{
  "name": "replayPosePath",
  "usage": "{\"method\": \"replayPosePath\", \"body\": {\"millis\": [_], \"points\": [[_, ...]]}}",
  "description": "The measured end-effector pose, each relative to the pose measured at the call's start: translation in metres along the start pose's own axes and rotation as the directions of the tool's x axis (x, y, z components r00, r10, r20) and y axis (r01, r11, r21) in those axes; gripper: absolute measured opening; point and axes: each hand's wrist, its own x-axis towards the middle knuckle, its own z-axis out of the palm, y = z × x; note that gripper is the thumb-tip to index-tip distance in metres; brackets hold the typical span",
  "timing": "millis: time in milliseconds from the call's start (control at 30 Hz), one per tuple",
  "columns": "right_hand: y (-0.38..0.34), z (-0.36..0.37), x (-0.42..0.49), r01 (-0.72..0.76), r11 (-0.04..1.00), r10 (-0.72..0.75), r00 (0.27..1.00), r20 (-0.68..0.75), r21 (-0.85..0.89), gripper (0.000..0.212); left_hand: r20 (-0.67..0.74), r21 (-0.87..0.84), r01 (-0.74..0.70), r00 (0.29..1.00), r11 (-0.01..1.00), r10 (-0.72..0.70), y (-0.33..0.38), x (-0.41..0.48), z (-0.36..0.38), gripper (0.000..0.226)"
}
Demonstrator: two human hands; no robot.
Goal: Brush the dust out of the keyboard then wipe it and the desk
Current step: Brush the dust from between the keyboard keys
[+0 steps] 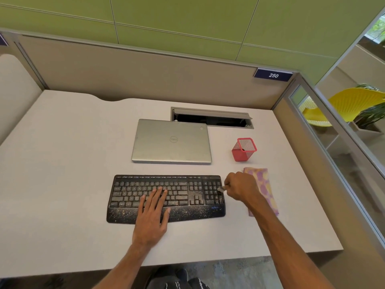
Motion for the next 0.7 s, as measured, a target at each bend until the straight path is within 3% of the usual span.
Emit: {"method": "replayPosePath", "body": {"millis": [333,600,700], "points": [[-0.019,0.015,0.004,0.148,0.989,-0.148,0.989,-0.007,-0.005,0.017,0.003,0.015,-0.002,1.0,1.0,0.002,0.0,0.001,0.0,0.069],[-0.045,0.01,0.01,0.285,0.955,-0.282,0.958,-0.041,0.079,0.019,0.008,0.02,0.0,1.0,1.0,0.0,0.0,0.001,0.0,0.07],[-0.048,0.007,0.012,0.278,0.954,-0.271,0.96,-0.072,0.113,0.023,0.015,0.013,0.003,1.0,1.0,-0.003,0.0,0.001,0.0,0.07]]}}
